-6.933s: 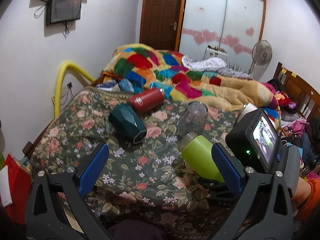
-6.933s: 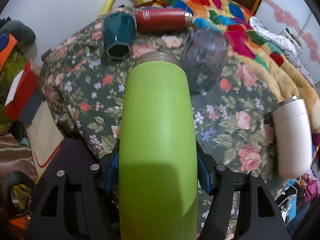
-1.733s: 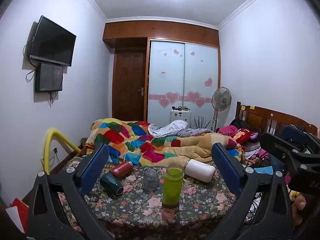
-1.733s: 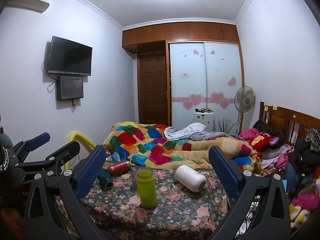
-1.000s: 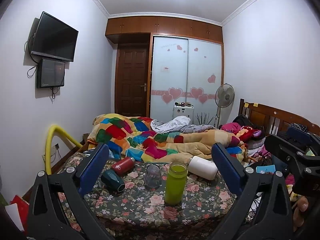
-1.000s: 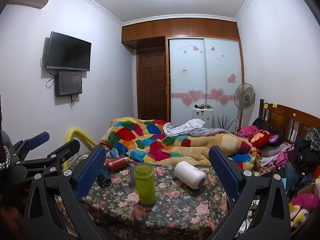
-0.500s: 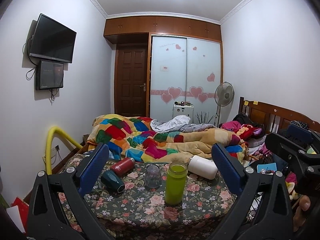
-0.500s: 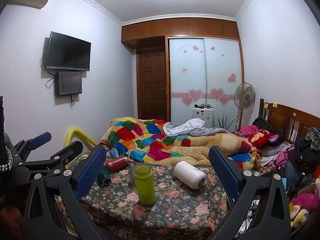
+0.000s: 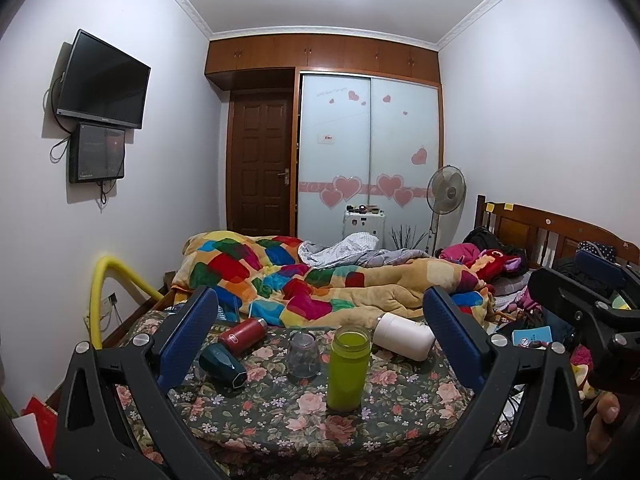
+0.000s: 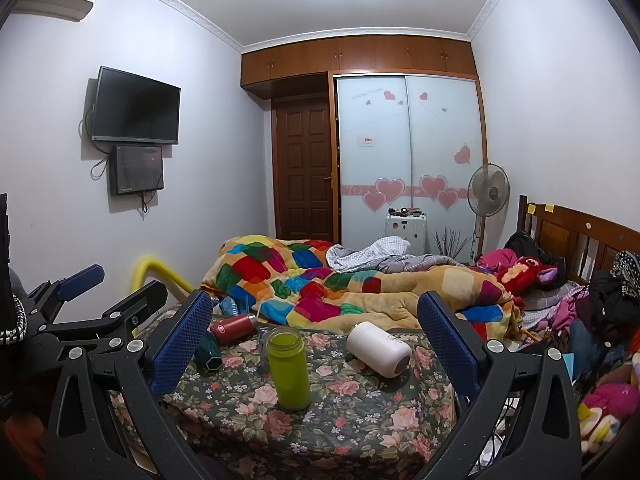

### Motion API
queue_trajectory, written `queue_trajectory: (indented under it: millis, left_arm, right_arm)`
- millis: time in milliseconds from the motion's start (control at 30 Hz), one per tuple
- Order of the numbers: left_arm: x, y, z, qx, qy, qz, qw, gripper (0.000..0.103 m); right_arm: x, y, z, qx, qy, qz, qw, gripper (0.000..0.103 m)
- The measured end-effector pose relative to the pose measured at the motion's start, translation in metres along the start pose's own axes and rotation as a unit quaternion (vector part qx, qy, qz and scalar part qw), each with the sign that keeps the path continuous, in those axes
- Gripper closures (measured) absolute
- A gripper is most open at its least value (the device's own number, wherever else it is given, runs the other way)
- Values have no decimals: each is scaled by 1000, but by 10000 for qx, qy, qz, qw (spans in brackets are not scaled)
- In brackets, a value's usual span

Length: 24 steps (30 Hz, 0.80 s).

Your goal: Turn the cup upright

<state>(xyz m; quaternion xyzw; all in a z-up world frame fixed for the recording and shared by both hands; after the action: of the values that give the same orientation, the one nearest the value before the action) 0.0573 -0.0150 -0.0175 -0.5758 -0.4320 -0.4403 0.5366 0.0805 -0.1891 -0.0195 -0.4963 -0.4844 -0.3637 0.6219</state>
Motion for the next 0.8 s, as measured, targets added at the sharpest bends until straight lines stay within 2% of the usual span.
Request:
queue_trajectory:
  millis: [800]
  left_arm:
    - [2,0,-5,-52,51,-17,10000,0]
  right_arm:
    - [1,0,1,14,41,-29,10000,1]
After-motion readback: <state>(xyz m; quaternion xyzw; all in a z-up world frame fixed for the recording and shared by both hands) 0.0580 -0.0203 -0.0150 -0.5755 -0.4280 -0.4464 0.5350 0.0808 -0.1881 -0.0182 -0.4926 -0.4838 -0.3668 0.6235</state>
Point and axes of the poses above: each gripper's, at about its wrist camera, not at the fingertips, and y roughly the way its jaws point, z to its left, x to its top, the point moved 5 cm from there along y, roughly the way its jaws point, and after that the axes turned 3 degrees about z, right-handed, at the moved point
